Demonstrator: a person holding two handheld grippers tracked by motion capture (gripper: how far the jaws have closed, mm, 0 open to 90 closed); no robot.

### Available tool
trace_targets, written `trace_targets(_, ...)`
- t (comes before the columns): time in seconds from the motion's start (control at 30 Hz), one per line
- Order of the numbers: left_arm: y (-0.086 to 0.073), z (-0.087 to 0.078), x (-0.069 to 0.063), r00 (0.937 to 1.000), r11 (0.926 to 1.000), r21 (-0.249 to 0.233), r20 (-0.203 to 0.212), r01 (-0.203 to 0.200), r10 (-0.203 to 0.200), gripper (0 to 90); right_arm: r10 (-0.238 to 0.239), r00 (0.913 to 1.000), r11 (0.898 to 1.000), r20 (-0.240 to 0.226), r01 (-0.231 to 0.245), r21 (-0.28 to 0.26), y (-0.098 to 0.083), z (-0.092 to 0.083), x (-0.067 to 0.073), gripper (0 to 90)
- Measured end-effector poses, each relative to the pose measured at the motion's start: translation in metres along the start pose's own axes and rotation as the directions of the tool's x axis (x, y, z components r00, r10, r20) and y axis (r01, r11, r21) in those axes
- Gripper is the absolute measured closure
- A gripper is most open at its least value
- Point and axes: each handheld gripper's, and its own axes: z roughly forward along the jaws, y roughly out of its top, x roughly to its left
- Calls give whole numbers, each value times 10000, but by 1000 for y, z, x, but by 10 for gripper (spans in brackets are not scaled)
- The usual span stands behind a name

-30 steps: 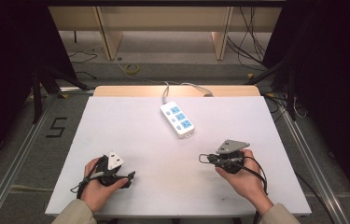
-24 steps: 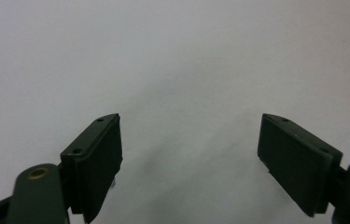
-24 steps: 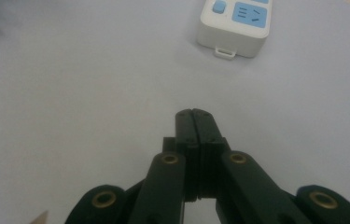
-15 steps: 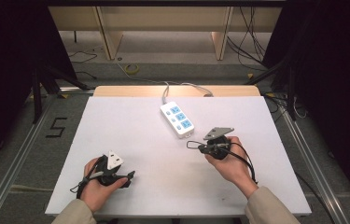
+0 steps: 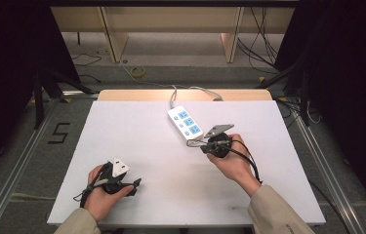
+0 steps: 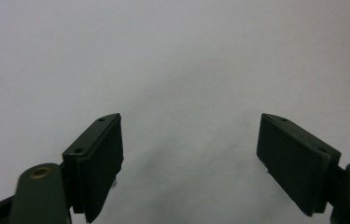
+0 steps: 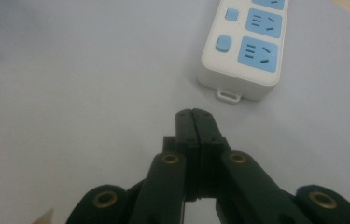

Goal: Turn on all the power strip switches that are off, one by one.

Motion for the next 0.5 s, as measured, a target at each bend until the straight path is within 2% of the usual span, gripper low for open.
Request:
trace_targets(0.1, 0, 0, 0, 10000, 10000, -4, -10, -15, 15, 226, -115, 9999, 9999, 27, 115, 70, 3, 2, -1, 900)
trace_targets(0.5, 0, 0, 0, 10000, 10000, -63, -14, 34, -34, 226, -65, 10000, 9999, 58, 64, 158, 16, 8, -6, 900)
